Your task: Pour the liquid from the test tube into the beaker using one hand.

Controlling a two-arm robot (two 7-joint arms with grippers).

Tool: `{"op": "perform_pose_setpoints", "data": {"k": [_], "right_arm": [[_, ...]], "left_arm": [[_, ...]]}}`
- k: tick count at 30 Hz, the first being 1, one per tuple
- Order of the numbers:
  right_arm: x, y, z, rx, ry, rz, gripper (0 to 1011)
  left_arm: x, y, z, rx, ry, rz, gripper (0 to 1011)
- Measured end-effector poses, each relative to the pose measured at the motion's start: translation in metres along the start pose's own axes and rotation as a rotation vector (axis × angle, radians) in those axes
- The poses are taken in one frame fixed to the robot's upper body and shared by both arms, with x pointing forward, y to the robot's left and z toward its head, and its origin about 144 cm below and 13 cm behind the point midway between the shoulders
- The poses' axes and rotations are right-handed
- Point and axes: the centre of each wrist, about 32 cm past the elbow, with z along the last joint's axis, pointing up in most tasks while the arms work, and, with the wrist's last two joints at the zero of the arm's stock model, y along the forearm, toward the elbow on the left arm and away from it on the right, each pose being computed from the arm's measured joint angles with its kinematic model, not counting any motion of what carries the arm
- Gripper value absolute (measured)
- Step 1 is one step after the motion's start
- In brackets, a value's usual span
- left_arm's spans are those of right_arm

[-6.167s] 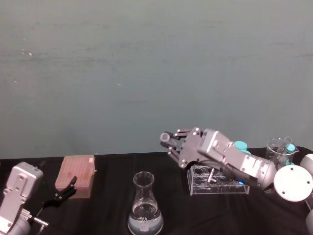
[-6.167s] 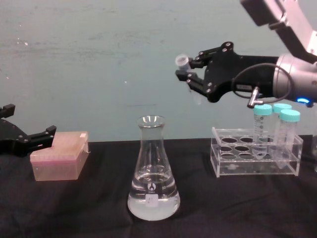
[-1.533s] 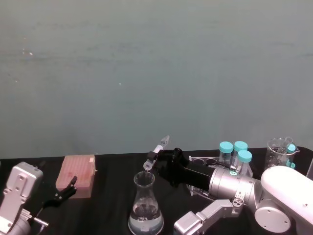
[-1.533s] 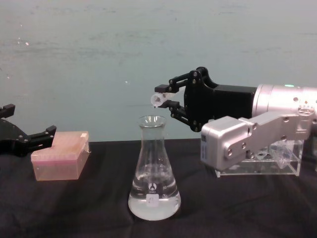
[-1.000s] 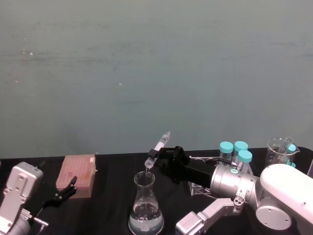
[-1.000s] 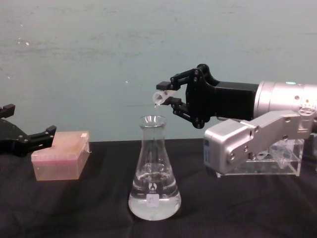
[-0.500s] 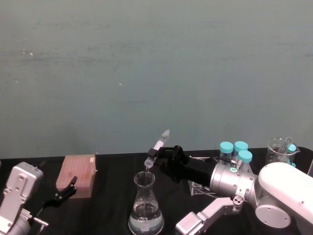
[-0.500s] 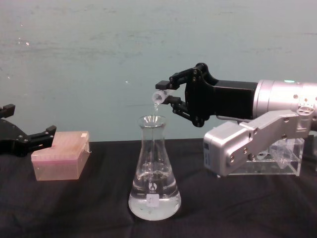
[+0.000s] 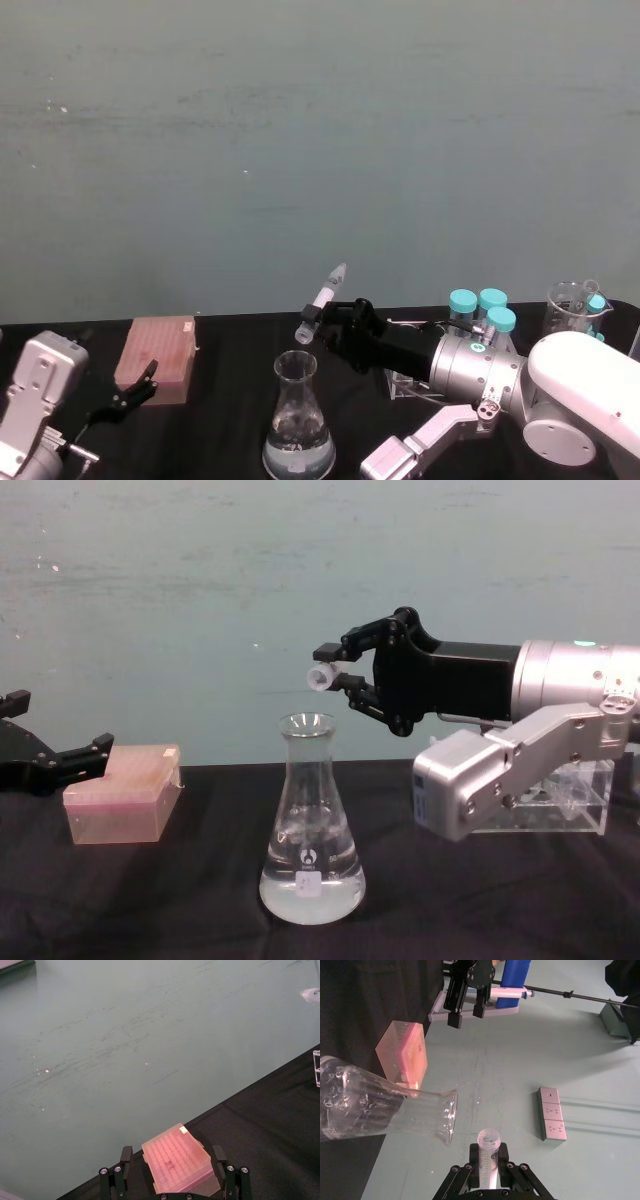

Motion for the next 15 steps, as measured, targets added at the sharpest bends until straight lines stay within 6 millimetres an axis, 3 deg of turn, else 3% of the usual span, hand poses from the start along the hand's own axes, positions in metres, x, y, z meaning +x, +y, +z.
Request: {"op": "perform_pose_setpoints", "data": {"k": [15], "right_arm": [[0.0009,-0.0021,0.0009,-0.005,0.019,-0.004,211]], "left_arm": [[0.0,0.0,0.0,0.0,0.0,0.0,1000]]}}
